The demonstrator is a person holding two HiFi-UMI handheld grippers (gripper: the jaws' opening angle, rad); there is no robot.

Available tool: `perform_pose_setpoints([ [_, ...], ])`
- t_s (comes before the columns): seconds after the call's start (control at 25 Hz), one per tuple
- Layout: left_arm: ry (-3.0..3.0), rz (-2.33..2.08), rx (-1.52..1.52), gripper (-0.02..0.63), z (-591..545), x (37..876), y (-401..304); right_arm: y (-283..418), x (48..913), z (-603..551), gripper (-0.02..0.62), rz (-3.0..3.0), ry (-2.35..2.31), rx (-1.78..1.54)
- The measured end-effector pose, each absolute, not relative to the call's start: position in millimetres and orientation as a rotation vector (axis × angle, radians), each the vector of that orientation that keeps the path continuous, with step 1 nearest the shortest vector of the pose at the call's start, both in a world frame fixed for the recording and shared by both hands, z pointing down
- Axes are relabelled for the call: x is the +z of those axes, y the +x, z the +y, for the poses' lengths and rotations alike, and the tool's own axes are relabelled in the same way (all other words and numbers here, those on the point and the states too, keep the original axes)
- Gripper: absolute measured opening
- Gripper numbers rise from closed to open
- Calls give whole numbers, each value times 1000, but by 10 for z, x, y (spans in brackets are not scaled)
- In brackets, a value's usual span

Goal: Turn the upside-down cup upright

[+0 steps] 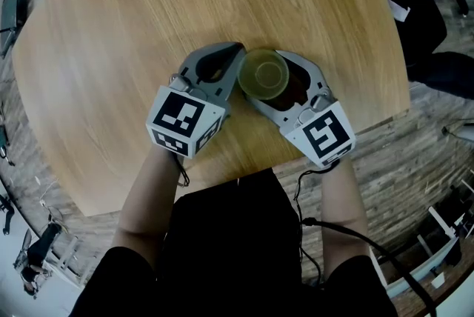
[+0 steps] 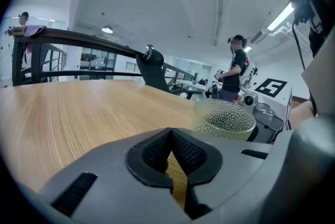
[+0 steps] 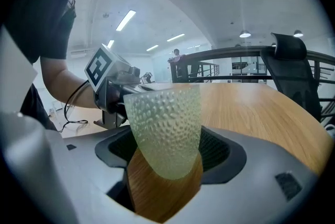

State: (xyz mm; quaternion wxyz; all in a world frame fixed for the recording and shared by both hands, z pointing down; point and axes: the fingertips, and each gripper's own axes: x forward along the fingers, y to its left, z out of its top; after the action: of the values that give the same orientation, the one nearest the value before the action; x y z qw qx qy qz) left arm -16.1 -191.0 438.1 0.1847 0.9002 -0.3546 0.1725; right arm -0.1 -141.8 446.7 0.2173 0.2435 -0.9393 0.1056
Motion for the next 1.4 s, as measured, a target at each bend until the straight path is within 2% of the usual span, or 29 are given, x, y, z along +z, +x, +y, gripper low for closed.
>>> perform_pose_setpoints([
  [0.68,2517,-1027,514,9,-1910,4454,-229,-58,4492,-1351,321,-2517,632,354],
  [1.04,2530,-1060,513,9,-1868,4358,-251,134,4451,-1310,321,-2493,666,371],
  [1.24,2555,-1106,489,8,-1795,4131,-263,421,4356,-1141,321,-2465,702,422],
  [1.4,2626,-1202,429,8,-1779,3695,-239,604,3889,-1149,319,-2497,785,322],
])
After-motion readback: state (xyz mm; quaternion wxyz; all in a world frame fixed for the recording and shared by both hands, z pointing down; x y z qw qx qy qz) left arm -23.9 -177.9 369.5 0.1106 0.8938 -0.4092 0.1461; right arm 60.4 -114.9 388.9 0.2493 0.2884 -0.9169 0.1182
